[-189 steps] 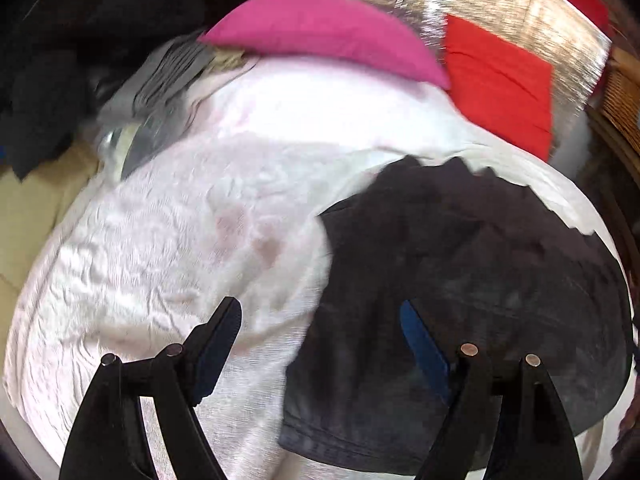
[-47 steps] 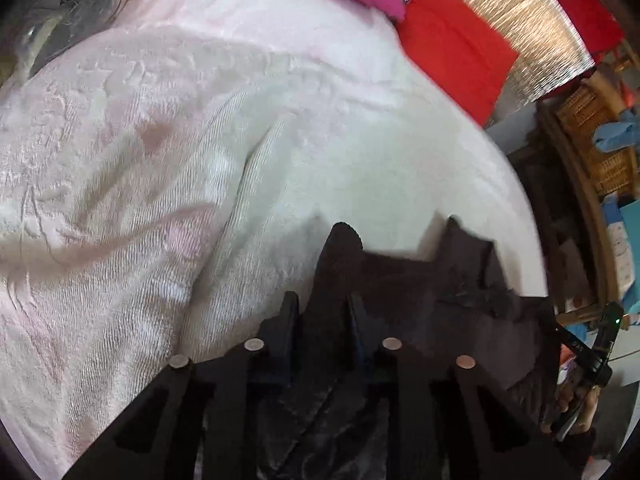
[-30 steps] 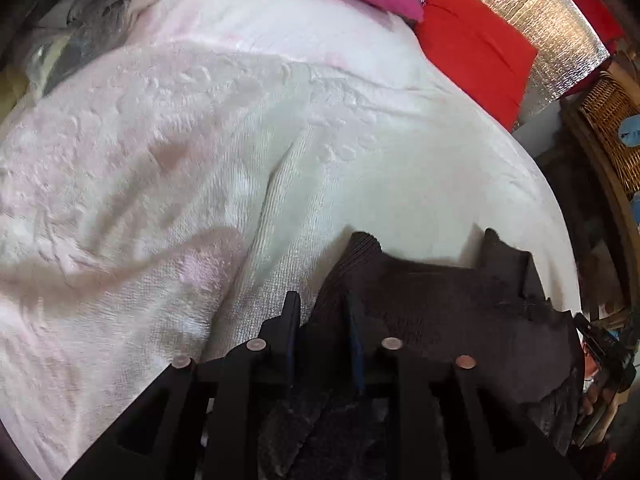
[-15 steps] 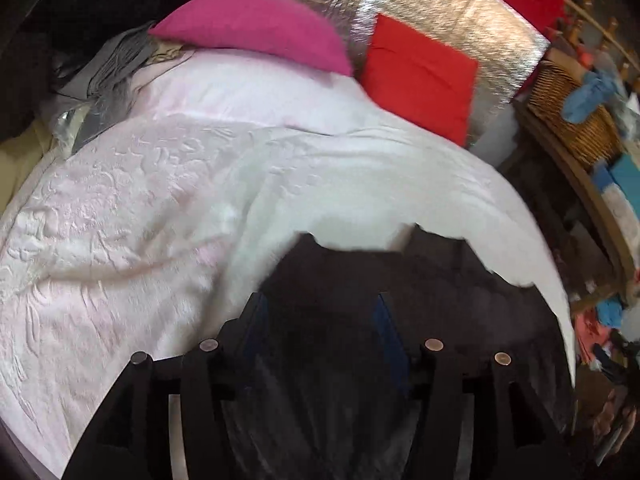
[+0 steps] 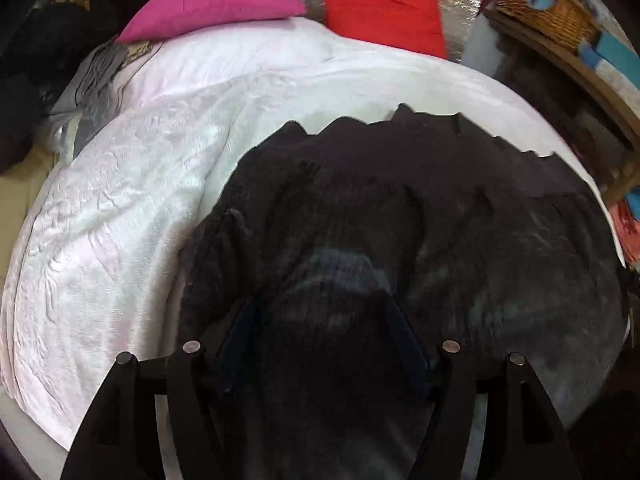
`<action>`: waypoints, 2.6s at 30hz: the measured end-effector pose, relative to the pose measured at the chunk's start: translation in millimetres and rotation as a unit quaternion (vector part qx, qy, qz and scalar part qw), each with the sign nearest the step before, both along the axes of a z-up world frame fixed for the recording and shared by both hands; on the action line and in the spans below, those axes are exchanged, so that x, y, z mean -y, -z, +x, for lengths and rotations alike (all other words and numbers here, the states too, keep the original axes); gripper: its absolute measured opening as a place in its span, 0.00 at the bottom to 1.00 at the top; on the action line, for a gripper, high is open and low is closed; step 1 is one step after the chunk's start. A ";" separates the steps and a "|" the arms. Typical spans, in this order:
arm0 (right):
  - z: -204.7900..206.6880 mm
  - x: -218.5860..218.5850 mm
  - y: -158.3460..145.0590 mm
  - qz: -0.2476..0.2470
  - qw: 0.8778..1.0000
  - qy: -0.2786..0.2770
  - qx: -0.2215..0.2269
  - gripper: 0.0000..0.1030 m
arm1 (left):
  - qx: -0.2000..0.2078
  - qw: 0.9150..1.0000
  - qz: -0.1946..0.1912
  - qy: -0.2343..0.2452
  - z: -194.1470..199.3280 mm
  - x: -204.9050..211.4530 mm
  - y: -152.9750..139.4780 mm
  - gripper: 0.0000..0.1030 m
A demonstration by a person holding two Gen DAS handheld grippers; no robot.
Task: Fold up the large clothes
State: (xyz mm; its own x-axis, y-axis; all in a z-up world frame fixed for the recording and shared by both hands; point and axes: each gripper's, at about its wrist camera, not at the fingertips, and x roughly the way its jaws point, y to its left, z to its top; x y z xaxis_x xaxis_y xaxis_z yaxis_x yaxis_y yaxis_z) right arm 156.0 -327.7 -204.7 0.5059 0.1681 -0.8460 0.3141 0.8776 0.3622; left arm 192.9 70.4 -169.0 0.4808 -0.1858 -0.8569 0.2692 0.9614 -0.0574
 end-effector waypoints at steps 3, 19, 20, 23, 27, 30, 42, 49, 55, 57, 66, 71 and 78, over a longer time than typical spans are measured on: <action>-10.4 7.6 -16.0 0.036 0.999 -0.004 0.024 0.62 | 0.018 0.999 -0.037 -0.010 -10.6 -27.3 -18.1 0.68; -8.2 87.4 20.9 0.222 0.973 0.043 0.053 0.79 | -0.139 0.940 -0.304 -0.067 18.9 -141.2 25.0 0.83; -6.3 88.6 25.4 0.224 0.972 0.043 0.049 0.79 | -0.138 0.939 -0.309 -0.056 19.6 -137.1 23.9 0.83; -1.2 88.5 36.0 0.211 0.976 0.033 0.032 0.79 | -0.141 0.941 -0.307 -0.020 21.8 -124.9 22.4 0.83; 5.3 87.8 46.1 0.211 0.977 0.016 0.017 0.79 | -0.174 0.939 -0.297 -0.007 28.3 -113.7 37.4 0.83; 15.1 87.8 51.8 0.218 0.976 0.007 0.020 0.81 | -0.204 0.926 -0.318 0.008 30.9 -105.2 48.7 0.83; 50.0 36.7 51.4 0.270 0.957 -0.100 0.041 0.95 | -0.204 0.915 -0.344 0.054 29.8 -83.5 48.6 0.90; 54.1 11.4 40.1 0.209 0.973 -0.088 0.043 0.78 | -0.182 0.925 -0.332 0.038 27.4 -74.0 44.3 0.78; 49.5 -4.6 23.9 0.139 0.985 -0.084 0.059 0.57 | -0.158 0.938 -0.307 0.019 27.3 -69.9 36.2 0.46; 48.4 -6.7 16.4 0.136 0.985 -0.080 0.074 0.52 | -0.136 0.941 -0.308 0.023 27.8 -69.9 25.5 0.37; 54.6 -23.4 -27.4 0.112 0.979 -0.070 0.156 0.39 | -0.055 0.951 -0.306 -0.004 38.1 -79.4 -4.8 0.30; 70.1 -15.5 2.3 0.067 0.993 -0.044 0.092 0.43 | -0.118 0.961 -0.247 -0.047 46.5 -83.3 34.6 0.58; 49.7 5.0 6.8 0.095 0.993 -0.012 0.068 0.58 | -0.100 0.962 -0.240 -0.080 25.2 -94.4 15.2 0.65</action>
